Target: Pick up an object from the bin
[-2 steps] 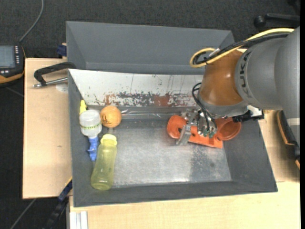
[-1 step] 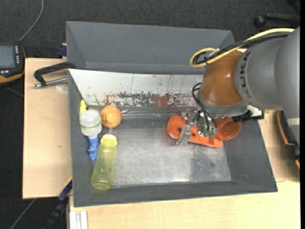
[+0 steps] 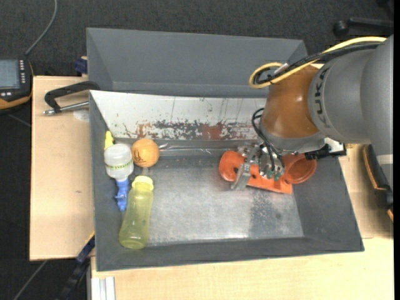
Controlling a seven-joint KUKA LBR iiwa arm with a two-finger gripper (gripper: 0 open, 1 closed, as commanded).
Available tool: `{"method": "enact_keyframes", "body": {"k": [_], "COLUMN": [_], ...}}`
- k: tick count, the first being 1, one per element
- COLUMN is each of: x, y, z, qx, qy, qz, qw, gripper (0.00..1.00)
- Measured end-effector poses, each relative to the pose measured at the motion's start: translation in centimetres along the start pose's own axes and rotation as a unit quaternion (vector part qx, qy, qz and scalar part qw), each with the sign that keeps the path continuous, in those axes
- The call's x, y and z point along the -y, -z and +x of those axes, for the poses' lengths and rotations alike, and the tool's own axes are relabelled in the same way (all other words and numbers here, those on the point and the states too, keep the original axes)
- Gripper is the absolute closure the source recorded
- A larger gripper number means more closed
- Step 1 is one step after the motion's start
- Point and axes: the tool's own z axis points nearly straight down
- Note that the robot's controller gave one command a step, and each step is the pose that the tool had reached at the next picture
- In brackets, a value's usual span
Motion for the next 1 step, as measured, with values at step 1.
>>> {"method": "enact_keyframes", "body": {"k": [1], "x": [0.00], "y": [0.59], "z": [0.08], "qx": [-0.0004], "qy": [0.000], "qz": [0.000], "qw": [1.0000], "gripper": [1.00]}}
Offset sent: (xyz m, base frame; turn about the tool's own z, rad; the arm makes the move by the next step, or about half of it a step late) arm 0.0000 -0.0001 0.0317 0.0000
